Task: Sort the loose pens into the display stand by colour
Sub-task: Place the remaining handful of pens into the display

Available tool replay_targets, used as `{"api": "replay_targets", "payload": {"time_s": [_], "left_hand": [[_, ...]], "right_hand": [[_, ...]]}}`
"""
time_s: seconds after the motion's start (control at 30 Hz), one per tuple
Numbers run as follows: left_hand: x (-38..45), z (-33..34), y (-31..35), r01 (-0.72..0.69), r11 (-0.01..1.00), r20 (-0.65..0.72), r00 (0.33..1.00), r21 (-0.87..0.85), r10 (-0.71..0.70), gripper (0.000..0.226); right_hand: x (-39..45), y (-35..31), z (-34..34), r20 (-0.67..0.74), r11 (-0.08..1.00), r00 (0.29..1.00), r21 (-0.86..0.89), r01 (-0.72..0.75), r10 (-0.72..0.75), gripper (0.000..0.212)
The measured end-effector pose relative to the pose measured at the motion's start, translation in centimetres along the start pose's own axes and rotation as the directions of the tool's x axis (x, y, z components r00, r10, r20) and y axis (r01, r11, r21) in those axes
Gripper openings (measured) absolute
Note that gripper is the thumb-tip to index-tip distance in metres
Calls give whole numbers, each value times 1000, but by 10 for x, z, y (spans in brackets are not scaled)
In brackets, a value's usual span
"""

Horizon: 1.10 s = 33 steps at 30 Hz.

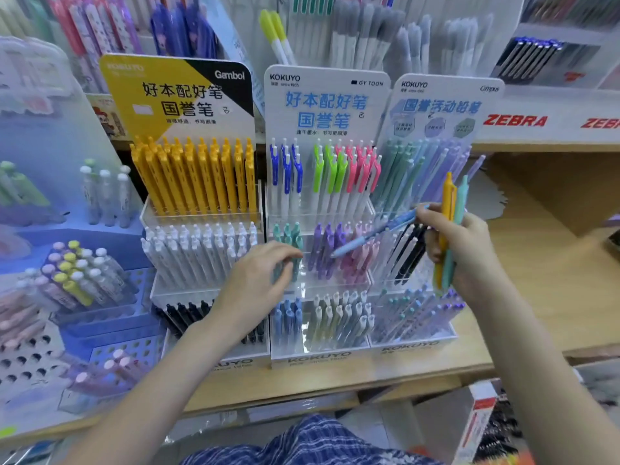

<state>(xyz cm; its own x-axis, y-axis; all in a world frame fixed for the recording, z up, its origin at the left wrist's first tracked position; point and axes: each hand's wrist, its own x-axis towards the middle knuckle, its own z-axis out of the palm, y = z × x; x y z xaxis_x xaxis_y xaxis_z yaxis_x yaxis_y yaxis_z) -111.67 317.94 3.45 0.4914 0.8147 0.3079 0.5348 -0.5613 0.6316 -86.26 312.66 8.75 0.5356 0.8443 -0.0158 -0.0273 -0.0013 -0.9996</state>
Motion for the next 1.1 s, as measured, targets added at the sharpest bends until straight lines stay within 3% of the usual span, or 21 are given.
{"api": "replay_targets", "payload": {"time_s": [0.23, 0.4, 0.57, 0.7, 0.8, 0.93, 1.1], "left_hand": [[-12, 52, -6, -98, 994, 192, 978, 57, 85, 27], [-27, 67, -17, -98, 980, 313, 949, 174, 39, 32], [-32, 77, -12, -127, 976, 196, 976, 179, 91, 35], [-29, 83, -3, -229, 960, 218, 957, 160, 192, 39], [-27, 74, -4, -113, 990, 129, 987, 89, 101, 34], [-40, 45, -28, -2, 996, 8, 1000, 86, 2, 36], [-66, 30, -67, -1, 974, 78, 997, 226, -17, 43]], "right_hand": [[-33, 31, -58, -117, 940, 993, -342, -7, -35, 12], [-61, 74, -70, -126, 796, 992, -603, -51, -31, 27], [-75, 80, -89, -283, 851, 959, -507, -141, -9, 26], [-76, 74, -88, -331, 926, 941, -332, -180, 64, 11], [-76, 69, -71, -267, 960, 957, -218, -177, 116, 10], [-76, 62, -26, -50, 961, 995, -260, -98, 88, 10], [-70, 58, 22, 111, 922, 993, -388, 4, 43, 16]]}}
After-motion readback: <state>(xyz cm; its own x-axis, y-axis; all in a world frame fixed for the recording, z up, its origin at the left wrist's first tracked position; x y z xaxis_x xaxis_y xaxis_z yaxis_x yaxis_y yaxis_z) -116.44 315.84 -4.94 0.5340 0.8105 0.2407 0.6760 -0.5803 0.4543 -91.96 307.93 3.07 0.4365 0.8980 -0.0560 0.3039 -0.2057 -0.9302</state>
